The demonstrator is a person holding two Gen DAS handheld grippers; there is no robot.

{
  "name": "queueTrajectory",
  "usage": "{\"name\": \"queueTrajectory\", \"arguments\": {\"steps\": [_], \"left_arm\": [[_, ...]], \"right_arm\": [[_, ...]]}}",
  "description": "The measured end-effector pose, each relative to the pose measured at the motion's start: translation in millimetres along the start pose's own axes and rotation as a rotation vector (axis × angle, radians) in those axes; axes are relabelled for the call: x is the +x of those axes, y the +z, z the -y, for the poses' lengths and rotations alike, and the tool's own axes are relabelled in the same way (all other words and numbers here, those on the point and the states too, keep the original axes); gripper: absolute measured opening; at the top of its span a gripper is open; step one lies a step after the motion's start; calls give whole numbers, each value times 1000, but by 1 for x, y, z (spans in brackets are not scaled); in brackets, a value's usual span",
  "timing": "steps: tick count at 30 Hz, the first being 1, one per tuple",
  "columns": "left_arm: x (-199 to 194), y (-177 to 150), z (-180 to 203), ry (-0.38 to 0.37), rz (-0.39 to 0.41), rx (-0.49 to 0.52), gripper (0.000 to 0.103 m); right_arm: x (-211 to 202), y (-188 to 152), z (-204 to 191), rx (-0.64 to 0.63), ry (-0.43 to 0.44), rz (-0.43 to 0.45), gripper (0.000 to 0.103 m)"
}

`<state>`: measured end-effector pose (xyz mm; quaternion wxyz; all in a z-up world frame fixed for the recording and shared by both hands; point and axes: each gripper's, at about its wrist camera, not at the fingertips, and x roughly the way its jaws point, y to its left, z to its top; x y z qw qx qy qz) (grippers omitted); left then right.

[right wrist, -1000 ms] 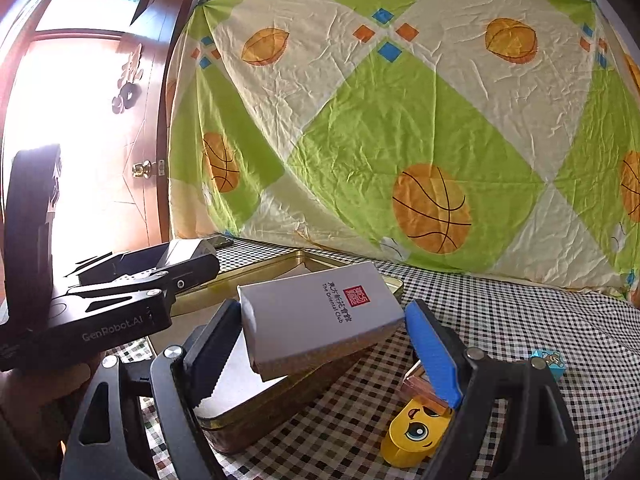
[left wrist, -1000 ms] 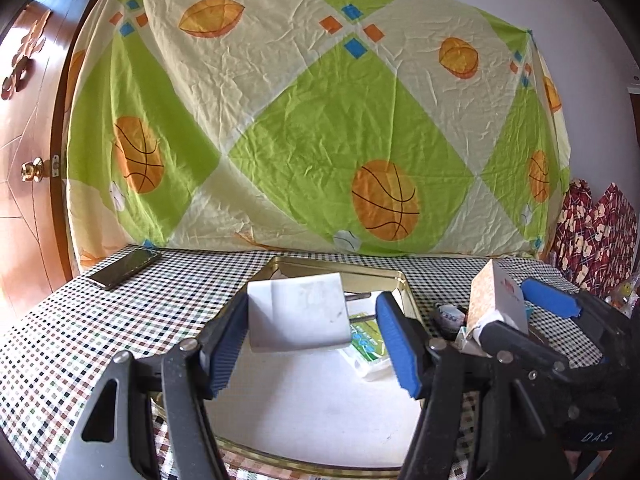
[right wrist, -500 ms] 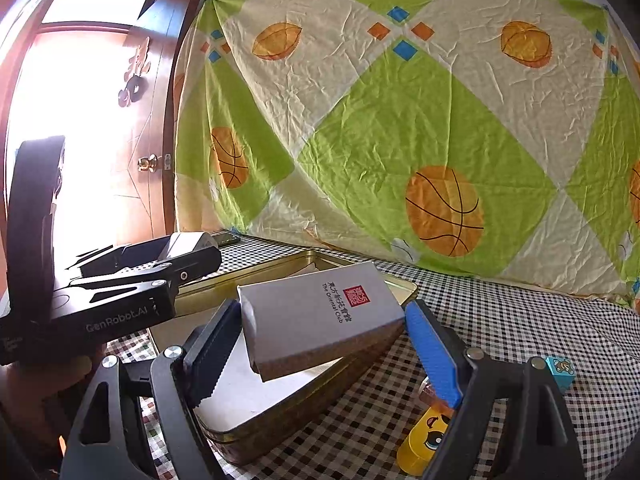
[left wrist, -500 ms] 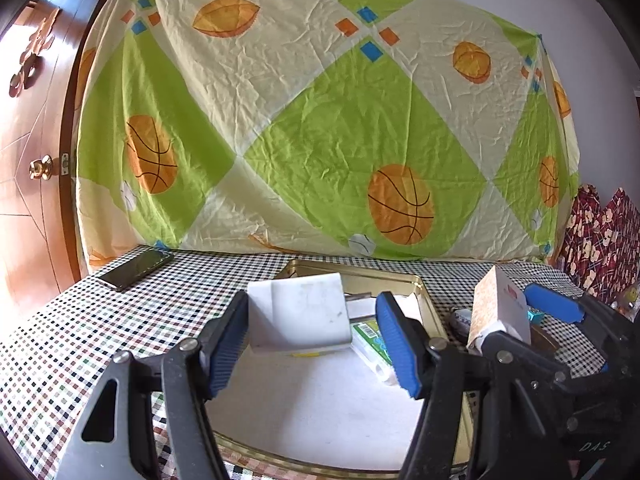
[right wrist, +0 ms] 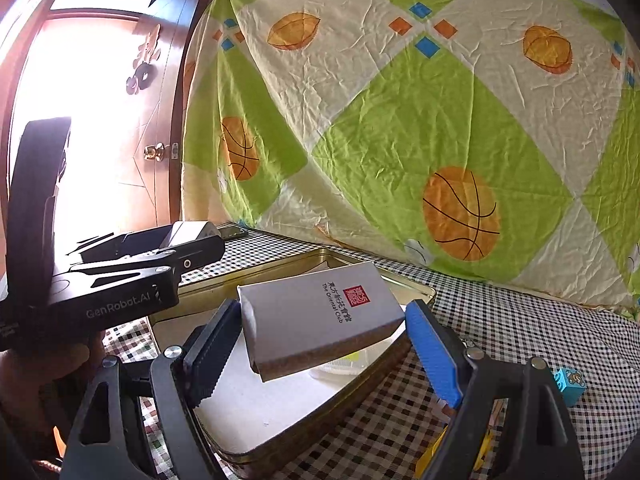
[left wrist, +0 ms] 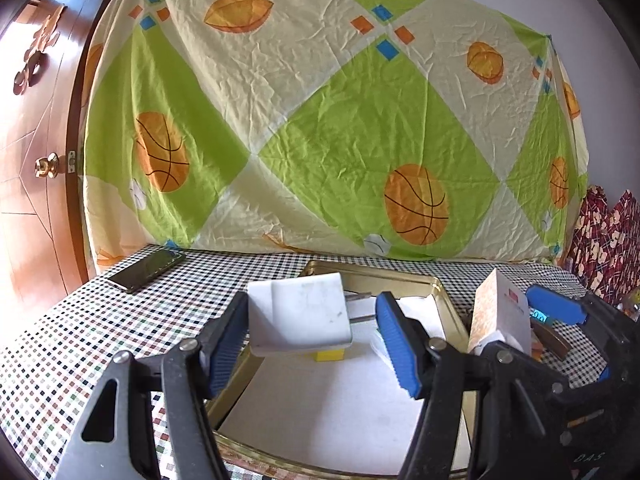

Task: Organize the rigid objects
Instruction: 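Lower the white box into the tin and open the right tool while the left tool releases the white block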

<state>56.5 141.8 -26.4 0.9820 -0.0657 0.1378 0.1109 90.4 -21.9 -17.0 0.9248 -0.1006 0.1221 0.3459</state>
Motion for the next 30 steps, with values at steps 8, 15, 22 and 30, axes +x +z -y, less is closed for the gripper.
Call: {"name": "queueTrajectory", "arguments": {"steps": [8, 15, 22, 30], "left_arm": [[20, 12, -5, 13, -82, 9, 64], [43, 16, -3, -10, -183, 37, 65], [61, 12, 9, -6, -274, 112, 65], [74, 9, 7, 6, -325, 125, 65]], "right_arm": [[19, 27, 18, 20, -17, -45, 85], [64, 29, 35, 91, -1, -174, 85], [100, 15, 49, 147, -1, -287, 85], [115, 10, 37, 118, 34, -339, 85]]}}
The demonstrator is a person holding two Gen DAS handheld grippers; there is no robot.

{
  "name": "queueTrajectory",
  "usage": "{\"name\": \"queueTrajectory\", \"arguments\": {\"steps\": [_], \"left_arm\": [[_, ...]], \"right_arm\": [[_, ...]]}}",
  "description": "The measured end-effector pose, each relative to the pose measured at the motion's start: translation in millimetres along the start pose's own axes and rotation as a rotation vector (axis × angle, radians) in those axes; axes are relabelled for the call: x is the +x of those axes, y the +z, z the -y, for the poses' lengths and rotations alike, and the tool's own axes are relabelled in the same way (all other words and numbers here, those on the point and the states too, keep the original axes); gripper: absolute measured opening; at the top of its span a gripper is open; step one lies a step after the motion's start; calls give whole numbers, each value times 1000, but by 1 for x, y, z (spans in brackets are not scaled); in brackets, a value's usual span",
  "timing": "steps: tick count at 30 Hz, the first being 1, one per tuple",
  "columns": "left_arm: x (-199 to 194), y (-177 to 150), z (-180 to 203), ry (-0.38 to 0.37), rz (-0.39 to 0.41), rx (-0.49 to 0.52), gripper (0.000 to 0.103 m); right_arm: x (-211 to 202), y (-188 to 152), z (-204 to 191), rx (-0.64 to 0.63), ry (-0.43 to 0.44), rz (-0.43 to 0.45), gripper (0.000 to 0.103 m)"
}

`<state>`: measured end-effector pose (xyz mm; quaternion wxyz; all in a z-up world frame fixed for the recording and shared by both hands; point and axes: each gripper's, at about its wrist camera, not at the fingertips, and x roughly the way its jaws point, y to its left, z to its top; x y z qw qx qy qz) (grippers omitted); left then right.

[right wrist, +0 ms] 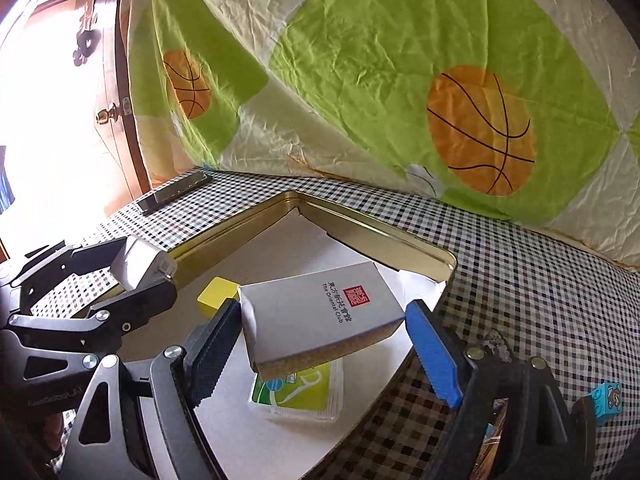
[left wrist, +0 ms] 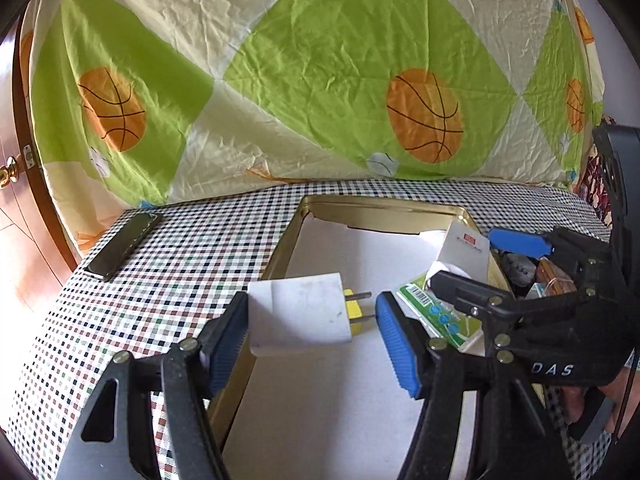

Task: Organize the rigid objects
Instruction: 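Lower the white box into the tin and open the right tool while the left tool releases the white block, then grasp the brown picture frame with the left tool while the right tool grasps the brown wooden stick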

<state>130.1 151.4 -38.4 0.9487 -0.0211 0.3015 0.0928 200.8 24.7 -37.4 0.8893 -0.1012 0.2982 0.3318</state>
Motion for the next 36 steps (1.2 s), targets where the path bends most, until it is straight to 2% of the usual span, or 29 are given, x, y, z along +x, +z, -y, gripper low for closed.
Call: {"name": "queueTrajectory", "arguments": {"steps": [3, 7, 8, 12, 18, 22, 29, 36], "left_arm": [[-5, -1, -5, 22, 19, -18, 69], [-16, 0, -9, 43, 69, -44, 100], [-19, 0, -8, 60, 86, -44, 102], [-25, 1, -2, 56, 110, -36, 102], [-31, 2, 14, 60, 131, -25, 102], [-36, 6, 34, 33, 145, -13, 102], [-43, 9, 97, -58, 163, 57, 102], [-47, -5, 162, -146, 144, 145, 102]], "right_arm": [[5, -1, 1, 11, 68, -29, 86], [-2, -6, 5, 24, 123, -4, 88], [-5, -6, 6, 24, 116, 6, 91], [-25, -11, 21, 37, 62, 58, 93], [-58, -24, 64, 103, -54, 114, 93], [-78, -38, 100, 152, -124, 126, 93], [-106, -70, 153, 207, -279, 109, 93], [-136, -100, 187, 311, -342, 106, 93]]}}
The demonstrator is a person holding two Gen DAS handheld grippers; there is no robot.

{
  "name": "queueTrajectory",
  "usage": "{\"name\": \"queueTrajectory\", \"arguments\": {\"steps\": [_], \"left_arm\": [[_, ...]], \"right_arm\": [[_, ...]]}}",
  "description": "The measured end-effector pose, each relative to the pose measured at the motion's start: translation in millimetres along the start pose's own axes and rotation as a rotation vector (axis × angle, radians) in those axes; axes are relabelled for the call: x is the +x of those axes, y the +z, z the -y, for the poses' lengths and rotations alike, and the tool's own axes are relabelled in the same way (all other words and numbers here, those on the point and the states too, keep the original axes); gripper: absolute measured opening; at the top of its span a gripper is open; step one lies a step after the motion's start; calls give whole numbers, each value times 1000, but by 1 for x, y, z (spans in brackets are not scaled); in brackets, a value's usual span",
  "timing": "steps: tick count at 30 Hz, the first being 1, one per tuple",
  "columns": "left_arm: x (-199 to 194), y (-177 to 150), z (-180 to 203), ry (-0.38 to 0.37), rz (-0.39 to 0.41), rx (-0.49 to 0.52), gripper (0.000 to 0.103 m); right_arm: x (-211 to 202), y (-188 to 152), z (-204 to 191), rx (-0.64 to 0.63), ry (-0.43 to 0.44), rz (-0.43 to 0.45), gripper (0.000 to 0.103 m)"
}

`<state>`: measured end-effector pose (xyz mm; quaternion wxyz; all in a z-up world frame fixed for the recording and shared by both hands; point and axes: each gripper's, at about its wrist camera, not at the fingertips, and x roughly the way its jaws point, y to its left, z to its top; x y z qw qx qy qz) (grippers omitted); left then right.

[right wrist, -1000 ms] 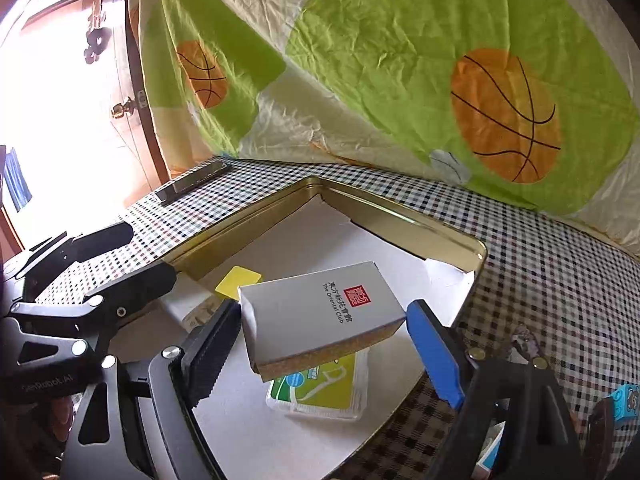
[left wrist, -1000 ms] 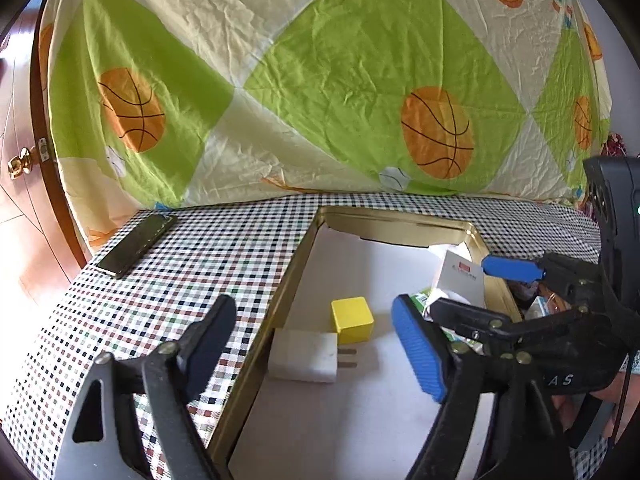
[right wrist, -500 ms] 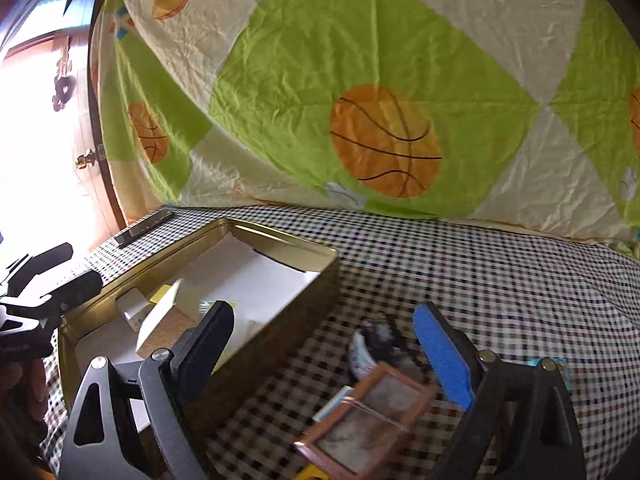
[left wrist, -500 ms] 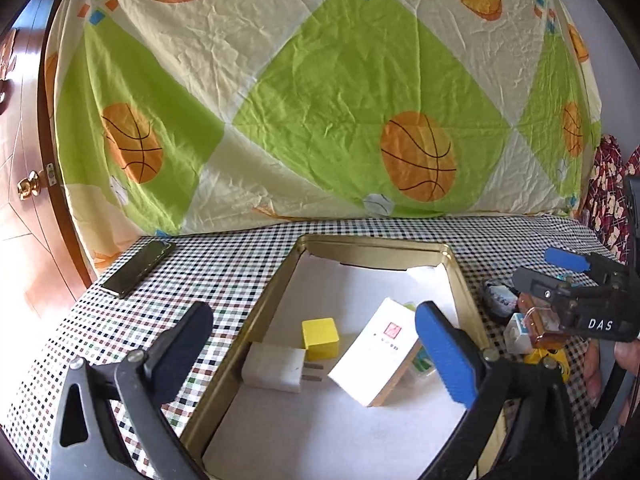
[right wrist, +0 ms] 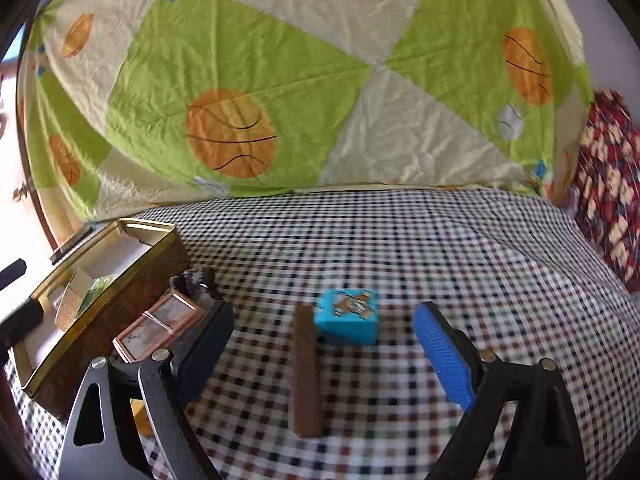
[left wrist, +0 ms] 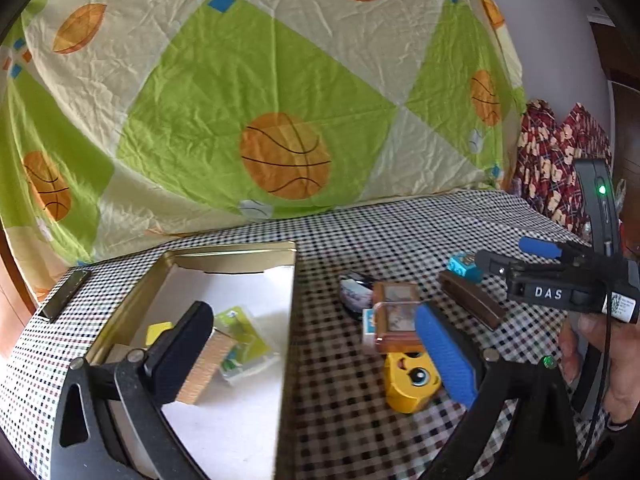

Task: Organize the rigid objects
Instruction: 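Grasp the brown picture frame with the left tool while the right tool grasps the brown wooden stick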

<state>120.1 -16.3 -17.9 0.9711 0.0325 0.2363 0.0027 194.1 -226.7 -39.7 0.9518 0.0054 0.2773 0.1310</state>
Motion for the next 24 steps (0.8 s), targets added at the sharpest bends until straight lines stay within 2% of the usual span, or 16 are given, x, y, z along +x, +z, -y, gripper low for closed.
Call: {"name": "queueTrajectory", "arguments": {"steps": [8, 10, 11, 15, 20, 24], "left_arm": [[21, 3, 38, -18, -37, 58, 102], [29, 6, 46, -13, -49, 82, 101], [32, 7, 48, -12, -56, 91, 97], [43, 5, 52, -23, -82, 94, 92], [56, 3, 56, -49, -118, 97, 87], [69, 2, 56, -56, -152, 94, 80]], "right_arm": [[4, -3, 12, 5, 8, -53, 93], [11, -3, 6, -26, 17, -88, 88], [15, -3, 4, -36, 23, -111, 85], [31, -6, 5, -35, 64, -199, 69], [42, -11, -2, -64, 77, -265, 68], [54, -15, -7, -85, 89, -336, 60]]}}
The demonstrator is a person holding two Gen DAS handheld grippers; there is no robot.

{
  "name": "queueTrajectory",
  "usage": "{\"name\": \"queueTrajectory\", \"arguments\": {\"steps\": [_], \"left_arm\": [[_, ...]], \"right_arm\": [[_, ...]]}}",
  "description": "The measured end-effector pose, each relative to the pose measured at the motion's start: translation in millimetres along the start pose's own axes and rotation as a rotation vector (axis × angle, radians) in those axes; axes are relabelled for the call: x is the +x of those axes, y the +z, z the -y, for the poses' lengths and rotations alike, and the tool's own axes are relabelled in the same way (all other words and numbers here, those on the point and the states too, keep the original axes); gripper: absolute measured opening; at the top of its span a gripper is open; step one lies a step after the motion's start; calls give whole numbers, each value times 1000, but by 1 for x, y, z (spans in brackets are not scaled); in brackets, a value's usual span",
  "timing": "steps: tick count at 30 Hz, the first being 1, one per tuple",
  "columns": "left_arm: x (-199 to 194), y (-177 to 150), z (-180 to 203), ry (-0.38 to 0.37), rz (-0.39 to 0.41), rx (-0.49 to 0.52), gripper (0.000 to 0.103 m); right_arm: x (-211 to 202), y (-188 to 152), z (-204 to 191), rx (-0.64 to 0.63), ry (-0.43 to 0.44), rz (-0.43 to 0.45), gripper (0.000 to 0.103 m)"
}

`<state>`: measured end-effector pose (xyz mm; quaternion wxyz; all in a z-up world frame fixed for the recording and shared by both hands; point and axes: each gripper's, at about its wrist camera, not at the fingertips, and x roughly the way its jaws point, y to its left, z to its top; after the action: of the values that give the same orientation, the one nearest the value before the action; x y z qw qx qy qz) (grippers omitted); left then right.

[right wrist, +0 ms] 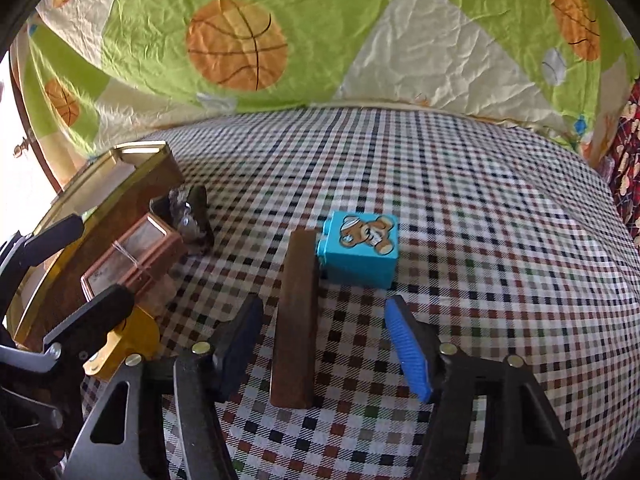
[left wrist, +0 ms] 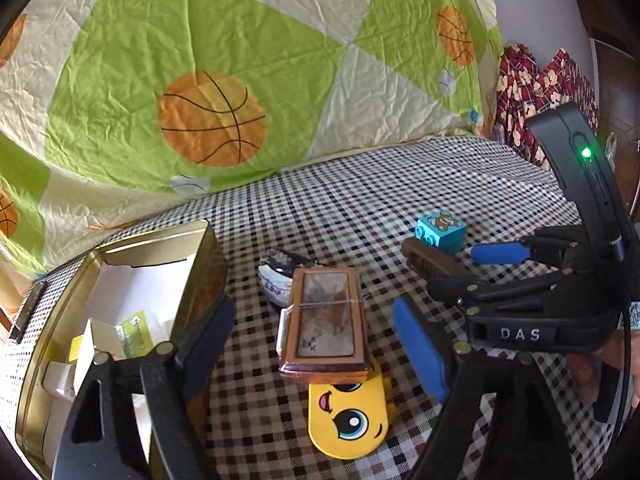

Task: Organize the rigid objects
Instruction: 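Grasp the brown picture frame with the left tool while the right tool grasps the brown wooden stick, then lift and carry the picture frame and brown stick toward the gold tin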

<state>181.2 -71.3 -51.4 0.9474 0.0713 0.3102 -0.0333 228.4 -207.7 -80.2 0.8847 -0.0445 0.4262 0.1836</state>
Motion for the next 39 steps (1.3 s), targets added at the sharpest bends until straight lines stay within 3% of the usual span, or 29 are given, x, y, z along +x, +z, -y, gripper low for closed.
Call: {"name": "queueTrajectory", "arguments": {"steps": [5, 7, 8, 12, 15, 39], "left_arm": [[13, 3, 1, -22, -45, 6, 71], [19, 3, 2, -40, -78, 11, 48], [22, 3, 1, -47, -92, 9, 46], [22, 2, -2, -67, -91, -9, 46], [21, 2, -4, -68, -81, -22, 46], [-16, 2, -14, -1, 121, -72, 46]], "right_arm": [[2, -2, -6, -24, -23, -12, 57], [2, -3, -8, -34, -31, -11, 50], [1, -4, -9, -37, -35, -9, 41], [-3, -6, -10, -45, -34, 3, 21], [-6, -5, -9, -42, -33, 26, 18], [-33, -4, -10, -51, -27, 177, 17]]}}
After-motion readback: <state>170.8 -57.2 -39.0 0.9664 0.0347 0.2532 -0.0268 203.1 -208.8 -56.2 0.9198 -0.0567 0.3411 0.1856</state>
